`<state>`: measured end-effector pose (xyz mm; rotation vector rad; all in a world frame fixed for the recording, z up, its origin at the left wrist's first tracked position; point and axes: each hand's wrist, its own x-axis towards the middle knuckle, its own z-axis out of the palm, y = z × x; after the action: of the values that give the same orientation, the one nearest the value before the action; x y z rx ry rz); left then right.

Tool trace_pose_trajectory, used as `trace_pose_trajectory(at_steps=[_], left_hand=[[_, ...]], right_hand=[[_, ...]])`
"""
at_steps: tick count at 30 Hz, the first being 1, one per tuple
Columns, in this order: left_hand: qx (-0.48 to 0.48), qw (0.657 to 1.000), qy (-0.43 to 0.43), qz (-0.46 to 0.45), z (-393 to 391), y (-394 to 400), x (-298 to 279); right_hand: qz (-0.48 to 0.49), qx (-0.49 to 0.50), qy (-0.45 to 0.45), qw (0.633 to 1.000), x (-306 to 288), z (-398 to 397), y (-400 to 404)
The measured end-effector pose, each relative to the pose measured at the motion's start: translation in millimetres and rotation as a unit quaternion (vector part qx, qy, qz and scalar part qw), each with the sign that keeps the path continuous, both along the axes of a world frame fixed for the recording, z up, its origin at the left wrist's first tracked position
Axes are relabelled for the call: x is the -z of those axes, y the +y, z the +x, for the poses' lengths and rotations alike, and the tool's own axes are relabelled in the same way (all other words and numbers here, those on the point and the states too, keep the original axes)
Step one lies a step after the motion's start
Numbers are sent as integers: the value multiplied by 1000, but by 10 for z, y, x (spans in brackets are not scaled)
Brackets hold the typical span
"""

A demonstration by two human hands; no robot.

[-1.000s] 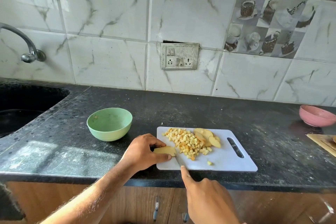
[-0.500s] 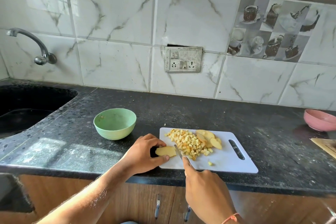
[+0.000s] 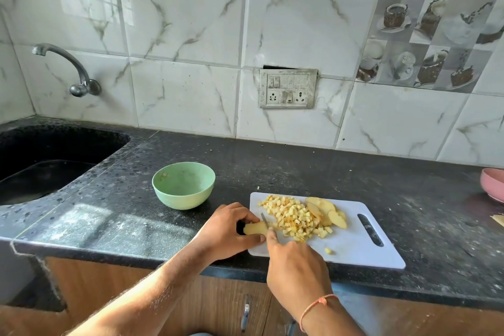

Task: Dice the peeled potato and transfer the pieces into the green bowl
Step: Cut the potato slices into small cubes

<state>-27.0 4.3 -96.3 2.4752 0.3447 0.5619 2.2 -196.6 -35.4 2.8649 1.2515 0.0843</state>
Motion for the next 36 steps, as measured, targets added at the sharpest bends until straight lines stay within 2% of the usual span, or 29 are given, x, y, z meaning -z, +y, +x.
trace_pose_trajectory(at_steps=[4,8,10,12,14,16,17,19,23,31,36], left_hand=[[-5,1000,2,8,-5,7,19],[-5,1000,-7,11,20,20,23],[-7,1000,-7,13,28,35,19],[-6,1000,3,5,37,39,25],[-3,1000,8,-9,42,49,20],[-1,1000,16,-17,48,51,13],[-1,1000,18,-18,46,50,6],[-2,1000,21,-21,30,39,-2],[-7,1000,9,-26,-21,25,-23],[10,998,-3,-66,-85,41,-72],[4,999,-1,-49,-67,19,-65]], right_hand=[[-15,-25,-5,1000,49,-30,-67],[-42,-21,38,998,25,-48,-190],[-8,-21,-39,999,208,-87,-238],[26,8,-64,998,400,-98,-312],[53,38,-49,997,563,-84,-351],[-3,-16,27,999,324,-161,-427],[26,-4,35,999,210,-151,-469],[56,-1,25,998,124,-39,-531],[40,22,61,997,12,-74,-415],[67,26,64,995,-19,12,-365],[55,44,54,996,-33,46,-329]])
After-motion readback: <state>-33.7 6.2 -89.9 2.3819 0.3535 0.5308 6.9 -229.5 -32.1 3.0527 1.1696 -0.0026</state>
